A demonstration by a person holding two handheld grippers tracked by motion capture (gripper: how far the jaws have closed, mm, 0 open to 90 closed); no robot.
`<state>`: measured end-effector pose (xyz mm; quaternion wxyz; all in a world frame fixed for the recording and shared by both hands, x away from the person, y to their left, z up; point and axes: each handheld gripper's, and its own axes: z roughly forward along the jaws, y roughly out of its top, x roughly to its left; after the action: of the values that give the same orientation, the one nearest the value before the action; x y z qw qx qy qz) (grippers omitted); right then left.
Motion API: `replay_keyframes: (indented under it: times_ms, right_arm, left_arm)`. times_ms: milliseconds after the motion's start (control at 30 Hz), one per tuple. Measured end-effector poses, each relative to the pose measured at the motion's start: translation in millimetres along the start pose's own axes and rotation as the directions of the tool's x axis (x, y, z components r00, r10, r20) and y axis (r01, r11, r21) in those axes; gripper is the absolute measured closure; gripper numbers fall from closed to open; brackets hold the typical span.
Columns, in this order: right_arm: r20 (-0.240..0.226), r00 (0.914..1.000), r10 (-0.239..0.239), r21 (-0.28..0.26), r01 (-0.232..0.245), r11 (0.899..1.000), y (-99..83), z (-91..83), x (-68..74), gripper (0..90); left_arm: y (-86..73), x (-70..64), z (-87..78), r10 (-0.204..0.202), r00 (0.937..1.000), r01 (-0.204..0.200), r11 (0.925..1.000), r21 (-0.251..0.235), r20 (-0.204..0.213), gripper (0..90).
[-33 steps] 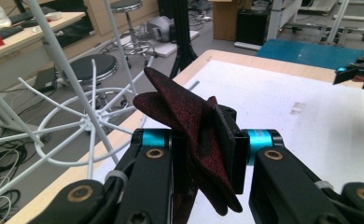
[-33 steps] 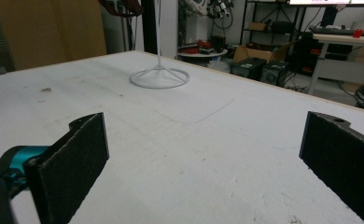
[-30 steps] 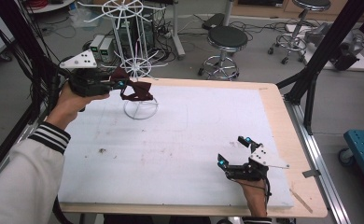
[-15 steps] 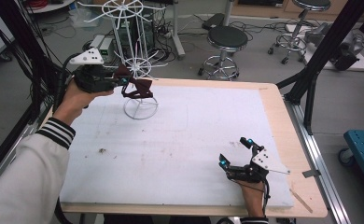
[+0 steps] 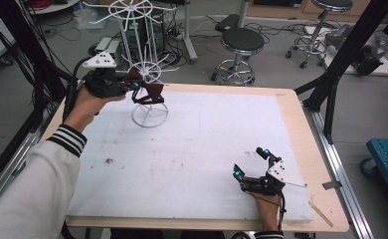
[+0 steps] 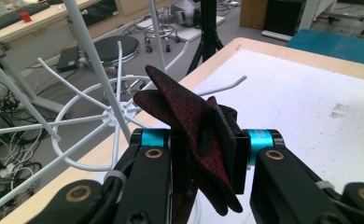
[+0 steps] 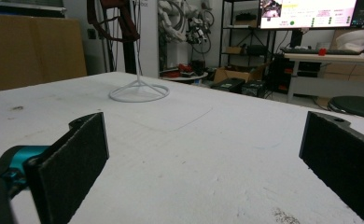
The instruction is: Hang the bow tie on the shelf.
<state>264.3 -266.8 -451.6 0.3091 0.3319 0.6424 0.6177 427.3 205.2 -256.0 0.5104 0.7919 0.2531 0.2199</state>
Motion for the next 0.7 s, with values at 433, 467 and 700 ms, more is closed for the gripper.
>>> replay_keyframes:
  times_ms: [433, 467, 700]
  right_arm:
    - [-0.001, 1.0000, 0.004, -0.005, -0.004, 1.000, -0.4, -0.8, -0.1, 0.6]
    - [0.000, 1.0000, 0.003, -0.007, -0.003, 1.000, -0.4, -0.9, -0.2, 0.6]
    - [0.001, 1.0000, 0.005, -0.013, -0.005, 1.000, -0.8, -1.4, -0.3, 0.6]
  left_arm:
    - [0.7, -1.1, 2.0, -0.049, 0.9958, 0.050, 0.9987, 0.010, -0.078, 71.1]
    - [0.8, -2.0, 2.6, -0.049, 0.9961, 0.050, 0.9987, 0.012, -0.074, 70.9]
    - [1.9, -3.8, 3.8, -0.069, 0.9928, 0.071, 0.9974, 0.012, -0.098, 56.4]
